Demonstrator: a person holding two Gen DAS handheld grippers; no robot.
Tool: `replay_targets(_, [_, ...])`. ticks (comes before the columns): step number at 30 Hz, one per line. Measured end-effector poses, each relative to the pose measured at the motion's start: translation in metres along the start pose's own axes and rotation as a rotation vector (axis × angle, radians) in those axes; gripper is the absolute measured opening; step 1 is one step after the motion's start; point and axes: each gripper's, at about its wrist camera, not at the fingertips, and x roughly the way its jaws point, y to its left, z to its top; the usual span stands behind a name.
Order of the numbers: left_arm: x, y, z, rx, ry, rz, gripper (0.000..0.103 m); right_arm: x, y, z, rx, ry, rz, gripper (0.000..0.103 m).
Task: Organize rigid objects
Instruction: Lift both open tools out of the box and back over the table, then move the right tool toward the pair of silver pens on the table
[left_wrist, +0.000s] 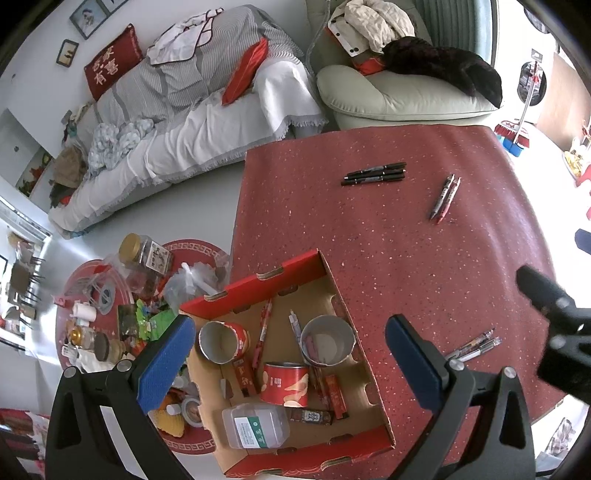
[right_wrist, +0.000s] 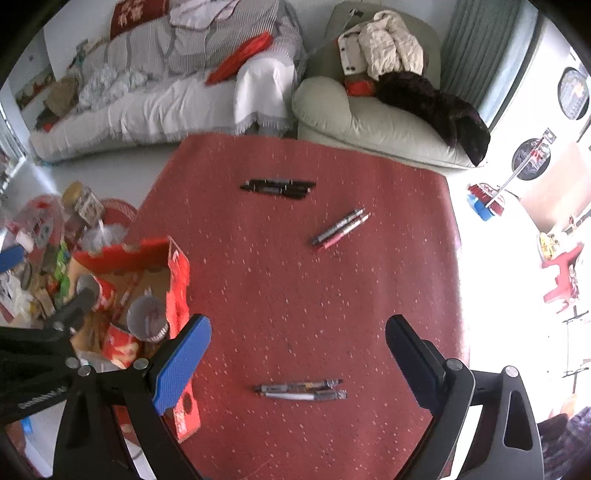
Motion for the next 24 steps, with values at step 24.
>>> replay_targets(24, [0.015, -0.017, 0.008, 0.035, 0.054, -0.007, 0.103, -0.049, -0.043, -0.022, 0.125, -0.41, 0.094, 0.103])
